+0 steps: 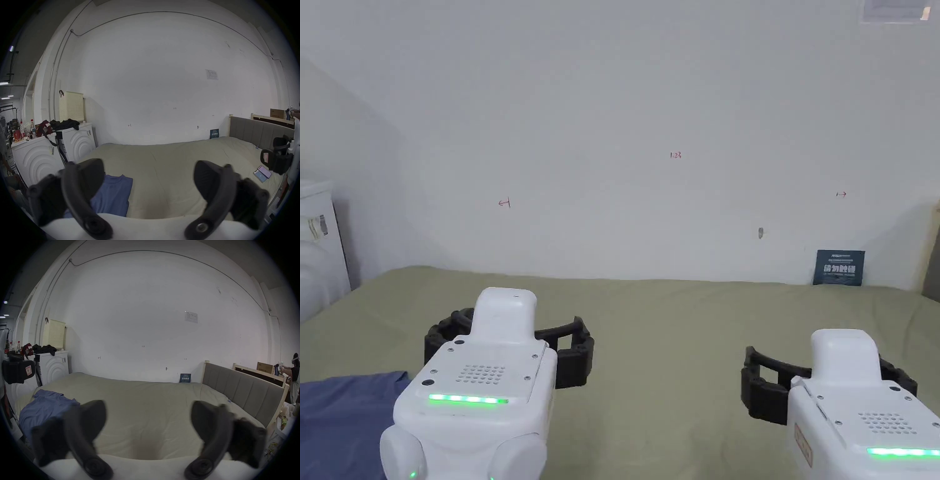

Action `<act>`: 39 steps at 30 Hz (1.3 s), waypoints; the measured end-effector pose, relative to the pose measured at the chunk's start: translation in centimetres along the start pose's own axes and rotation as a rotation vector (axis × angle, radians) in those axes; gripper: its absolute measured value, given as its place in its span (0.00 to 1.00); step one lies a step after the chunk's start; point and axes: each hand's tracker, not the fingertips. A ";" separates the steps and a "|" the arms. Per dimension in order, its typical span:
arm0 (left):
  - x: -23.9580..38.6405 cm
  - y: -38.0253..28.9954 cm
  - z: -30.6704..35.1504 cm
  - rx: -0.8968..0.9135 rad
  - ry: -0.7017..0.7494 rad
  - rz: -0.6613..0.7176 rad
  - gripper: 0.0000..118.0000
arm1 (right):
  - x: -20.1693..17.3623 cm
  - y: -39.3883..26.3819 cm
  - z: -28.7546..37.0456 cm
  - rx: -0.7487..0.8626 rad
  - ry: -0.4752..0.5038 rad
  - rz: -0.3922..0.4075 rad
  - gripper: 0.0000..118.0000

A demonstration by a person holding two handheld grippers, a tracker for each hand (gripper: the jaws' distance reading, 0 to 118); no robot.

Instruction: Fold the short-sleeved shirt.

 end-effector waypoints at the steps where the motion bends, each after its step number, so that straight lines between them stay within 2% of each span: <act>1: 0.0 0.0 0.0 0.005 0.004 0.001 0.84 | 0.0 0.0 0.0 -0.003 -0.003 -0.001 0.65; 2: -0.1 -0.1 0.1 0.017 0.000 0.001 0.59 | 0.0 0.0 -0.1 -0.012 -0.002 0.002 0.24; 3: -0.1 -0.1 0.1 0.019 0.004 -0.001 0.30 | 0.0 -0.1 -0.3 -0.015 -0.013 -0.002 0.02; 4: -0.2 -0.2 0.0 0.018 0.006 -0.002 0.02 | 0.1 -0.1 -0.3 -0.012 -0.025 -0.007 0.02; 6: -0.4 -0.3 -0.1 0.027 0.006 0.002 0.00 | 0.5 0.1 -0.1 -0.019 -0.001 -0.017 0.02; 15: -0.5 -0.5 -0.4 0.007 -0.025 0.000 0.00 | 0.6 0.6 -0.3 0.013 -0.038 -0.013 0.02; 21: -3.1 -1.1 -0.7 -0.019 0.016 0.014 0.00 | -1.0 0.3 -1.5 -0.008 -0.002 -0.010 0.02; 25: -7.3 -1.8 -0.2 -0.050 0.119 0.025 0.00 | -4.8 0.0 -3.0 -0.017 0.106 -0.011 0.02; 34: -19.2 -3.6 4.0 -0.136 0.424 0.050 0.00 | -17.8 0.3 -5.6 -0.020 0.423 -0.020 0.02; 39: -22.8 -4.8 5.6 -0.184 0.506 0.063 0.00 | -21.7 -0.4 -6.1 -0.032 0.497 0.001 0.02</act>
